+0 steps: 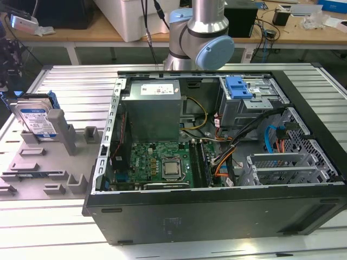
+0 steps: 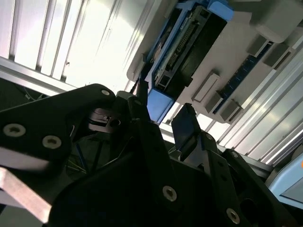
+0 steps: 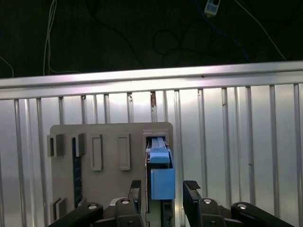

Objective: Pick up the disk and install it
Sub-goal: 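Pick up the disk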

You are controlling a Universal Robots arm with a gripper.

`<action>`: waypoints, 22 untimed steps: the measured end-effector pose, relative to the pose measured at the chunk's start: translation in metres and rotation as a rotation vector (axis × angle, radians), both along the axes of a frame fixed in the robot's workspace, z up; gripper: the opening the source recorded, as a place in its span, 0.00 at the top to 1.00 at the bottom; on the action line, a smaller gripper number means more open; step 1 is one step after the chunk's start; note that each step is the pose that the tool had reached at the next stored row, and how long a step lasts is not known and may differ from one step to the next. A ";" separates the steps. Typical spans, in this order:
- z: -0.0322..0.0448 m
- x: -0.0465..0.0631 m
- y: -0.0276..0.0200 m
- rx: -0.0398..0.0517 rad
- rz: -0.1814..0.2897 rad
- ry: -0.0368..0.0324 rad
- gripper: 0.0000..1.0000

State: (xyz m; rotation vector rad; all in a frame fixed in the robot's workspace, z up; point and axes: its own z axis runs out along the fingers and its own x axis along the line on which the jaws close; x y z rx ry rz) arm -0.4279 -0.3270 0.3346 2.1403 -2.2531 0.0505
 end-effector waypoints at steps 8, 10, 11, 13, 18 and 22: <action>-0.0059 -0.001 0.0000 0.0000 0.000 -0.0007 0.52; -0.0073 -0.001 0.0000 0.0000 0.000 -0.0008 0.52; -0.0082 -0.001 0.0000 0.0000 0.000 -0.0009 0.52; -0.0102 -0.002 0.0000 0.0000 0.000 -0.0011 0.52; -0.0145 -0.002 0.0000 0.0000 0.000 -0.0014 0.52; -0.0174 -0.003 -0.0001 0.0000 0.000 -0.0015 0.52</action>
